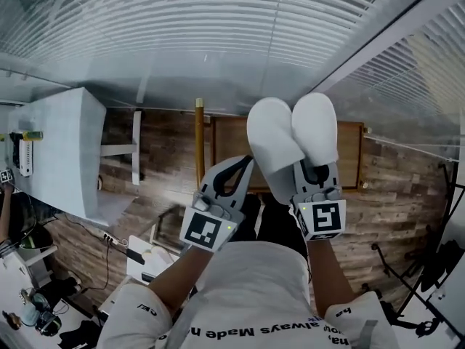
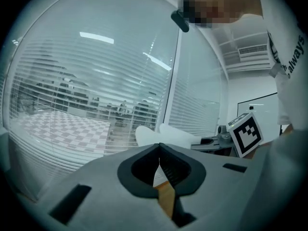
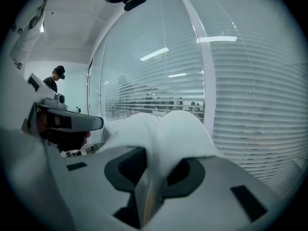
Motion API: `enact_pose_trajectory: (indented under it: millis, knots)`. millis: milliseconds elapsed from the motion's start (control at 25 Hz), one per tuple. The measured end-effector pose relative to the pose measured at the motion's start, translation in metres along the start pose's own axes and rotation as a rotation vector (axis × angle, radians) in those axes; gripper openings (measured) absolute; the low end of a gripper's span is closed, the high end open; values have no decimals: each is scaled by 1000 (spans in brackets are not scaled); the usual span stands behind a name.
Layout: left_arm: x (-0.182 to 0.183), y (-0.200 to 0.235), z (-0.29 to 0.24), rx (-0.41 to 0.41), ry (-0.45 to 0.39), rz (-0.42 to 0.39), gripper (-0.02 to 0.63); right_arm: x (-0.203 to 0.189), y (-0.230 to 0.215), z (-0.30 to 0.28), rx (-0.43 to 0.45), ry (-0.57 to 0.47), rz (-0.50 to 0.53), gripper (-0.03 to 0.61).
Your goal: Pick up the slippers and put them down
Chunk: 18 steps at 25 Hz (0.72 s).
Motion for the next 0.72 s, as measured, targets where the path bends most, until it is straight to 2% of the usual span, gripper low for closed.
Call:
enact_pose_trajectory:
  millis: [720]
  knots:
    - [121,-36,28,-64,-135,-55,11,126,23,41,35,-90,12,87]
Point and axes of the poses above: the fingertips, and each gripper's own axes: z backward along the fingers, y to its left, x out of its top, the point moved 1 cm from there along z, backward along the fingers, and after that the axes turned 14 degrees about -y, right-handed, at the moved point
